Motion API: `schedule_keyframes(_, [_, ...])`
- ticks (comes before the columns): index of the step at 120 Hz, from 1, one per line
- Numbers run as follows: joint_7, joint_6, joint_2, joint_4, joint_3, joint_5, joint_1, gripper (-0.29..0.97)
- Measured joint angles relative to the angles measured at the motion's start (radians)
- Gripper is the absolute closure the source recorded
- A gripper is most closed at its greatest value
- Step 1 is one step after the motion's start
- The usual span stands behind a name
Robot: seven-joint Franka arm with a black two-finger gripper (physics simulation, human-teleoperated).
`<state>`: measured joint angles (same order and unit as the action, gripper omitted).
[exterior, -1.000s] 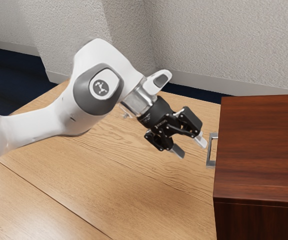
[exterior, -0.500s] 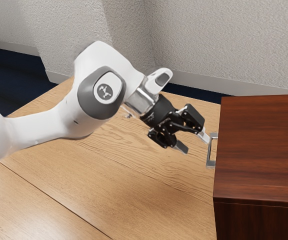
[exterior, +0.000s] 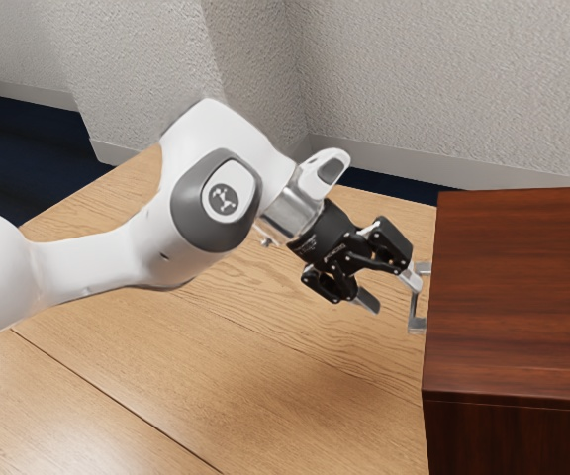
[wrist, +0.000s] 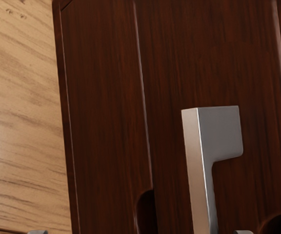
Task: Pull the drawer handle with one arm to open the drawer
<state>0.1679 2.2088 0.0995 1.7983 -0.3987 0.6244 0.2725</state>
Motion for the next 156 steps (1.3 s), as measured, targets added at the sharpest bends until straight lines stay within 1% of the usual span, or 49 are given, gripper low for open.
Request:
schedule_keyframes(39, [0.030,0.018,0.001,0.014,-0.001,-0.047,-0.010,0.23])
schedule_keyframes(77, [0.056,0.026,-0.006,0.030,0.011,-0.079,-0.001,0.28])
schedule_keyframes(125, [0.072,-0.067,-0.041,0.033,0.085,-0.098,0.010,0.29])
schedule_keyframes(156, [0.078,-0.155,-0.060,0.032,0.135,-0.140,0.000,0.28])
